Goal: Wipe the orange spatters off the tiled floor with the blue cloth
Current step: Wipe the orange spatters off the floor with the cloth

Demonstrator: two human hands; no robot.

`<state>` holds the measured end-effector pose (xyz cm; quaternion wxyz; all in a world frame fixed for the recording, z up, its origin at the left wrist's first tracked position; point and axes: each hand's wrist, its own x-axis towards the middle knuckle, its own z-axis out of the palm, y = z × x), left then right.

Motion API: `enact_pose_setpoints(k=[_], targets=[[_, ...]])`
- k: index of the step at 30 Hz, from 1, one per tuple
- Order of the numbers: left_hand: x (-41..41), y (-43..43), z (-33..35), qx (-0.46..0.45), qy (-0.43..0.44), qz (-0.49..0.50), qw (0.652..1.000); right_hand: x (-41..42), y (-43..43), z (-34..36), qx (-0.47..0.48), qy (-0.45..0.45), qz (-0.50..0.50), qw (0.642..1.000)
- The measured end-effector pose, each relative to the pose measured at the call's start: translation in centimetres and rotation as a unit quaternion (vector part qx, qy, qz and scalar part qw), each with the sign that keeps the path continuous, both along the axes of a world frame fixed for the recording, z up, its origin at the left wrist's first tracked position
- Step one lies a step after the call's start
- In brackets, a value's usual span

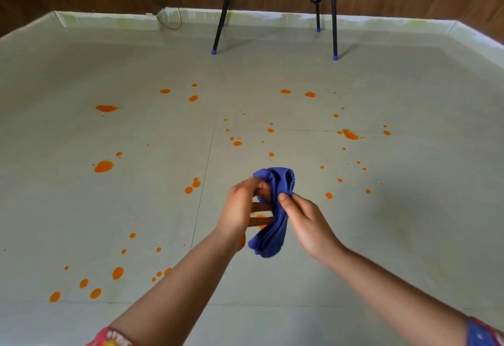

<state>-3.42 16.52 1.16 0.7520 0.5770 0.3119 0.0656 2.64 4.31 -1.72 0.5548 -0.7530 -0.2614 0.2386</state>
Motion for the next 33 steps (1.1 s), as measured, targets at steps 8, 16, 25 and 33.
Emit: enact_pose_setpoints(k=[8,16,25,33], targets=[[-2.6,2.3,-0.6,-0.03,0.006,-0.011,0.999,-1.2,-0.4,-1.3,0.084,0.211,-0.169,0.959],[-9.7,6.2,-5.1,-0.054,0.049,0.082,0.994,-1.8,0.5,-2.7,-0.097,0.421,0.015,0.902],[-23.0,10.8,-11.6,0.111,0.192,0.236,0.946,-4.5,5.2,-4.6,-0.074,0.196,0.01,0.978],[-28.2,10.4,-17.7,0.27,0.269,0.154,0.911,-10.2,6.2,-10.3,-0.343,-0.184,0.473,0.791]])
